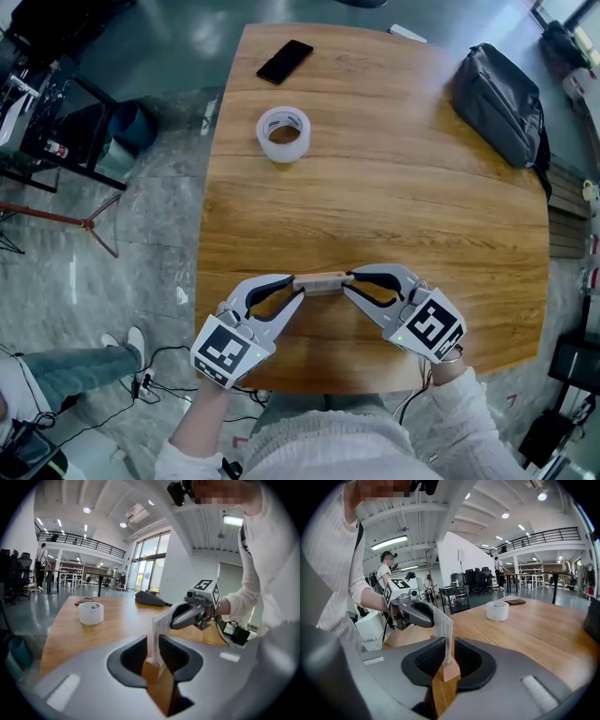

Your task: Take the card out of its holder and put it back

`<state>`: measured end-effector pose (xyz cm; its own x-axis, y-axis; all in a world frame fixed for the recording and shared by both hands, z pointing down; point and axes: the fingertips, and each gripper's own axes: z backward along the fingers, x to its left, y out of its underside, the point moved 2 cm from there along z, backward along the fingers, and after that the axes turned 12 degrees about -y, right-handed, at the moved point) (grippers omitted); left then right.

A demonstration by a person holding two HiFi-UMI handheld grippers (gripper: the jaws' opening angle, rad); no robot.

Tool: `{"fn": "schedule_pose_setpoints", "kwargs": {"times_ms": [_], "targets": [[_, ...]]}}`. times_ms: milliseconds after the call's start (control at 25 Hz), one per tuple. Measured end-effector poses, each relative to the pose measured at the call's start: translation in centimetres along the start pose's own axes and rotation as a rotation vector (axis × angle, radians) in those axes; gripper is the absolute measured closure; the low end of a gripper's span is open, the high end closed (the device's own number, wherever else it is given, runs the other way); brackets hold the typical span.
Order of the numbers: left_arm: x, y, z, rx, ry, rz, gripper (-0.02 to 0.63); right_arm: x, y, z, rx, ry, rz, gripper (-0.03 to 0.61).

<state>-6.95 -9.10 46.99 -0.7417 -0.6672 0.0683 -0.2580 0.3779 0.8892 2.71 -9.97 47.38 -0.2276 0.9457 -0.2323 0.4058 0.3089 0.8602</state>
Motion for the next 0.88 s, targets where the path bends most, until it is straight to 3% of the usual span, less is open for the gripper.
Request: {"fn": "schedule_pose_setpoints", "kwargs": {"times_ms": [400,880], "targets": [[-0.4,-0.2,-0.4,-0.001,0.080,-0.060,0.572,-0.1,0.0,-0.2,0.028,-0.075,0.042,0.541],[-0.3,-1.3,0.1,-0.017,0.077,-0.079,0.572,0.1,-1.2,0.3,0.043,-0.091,0.087,0.547]]}}
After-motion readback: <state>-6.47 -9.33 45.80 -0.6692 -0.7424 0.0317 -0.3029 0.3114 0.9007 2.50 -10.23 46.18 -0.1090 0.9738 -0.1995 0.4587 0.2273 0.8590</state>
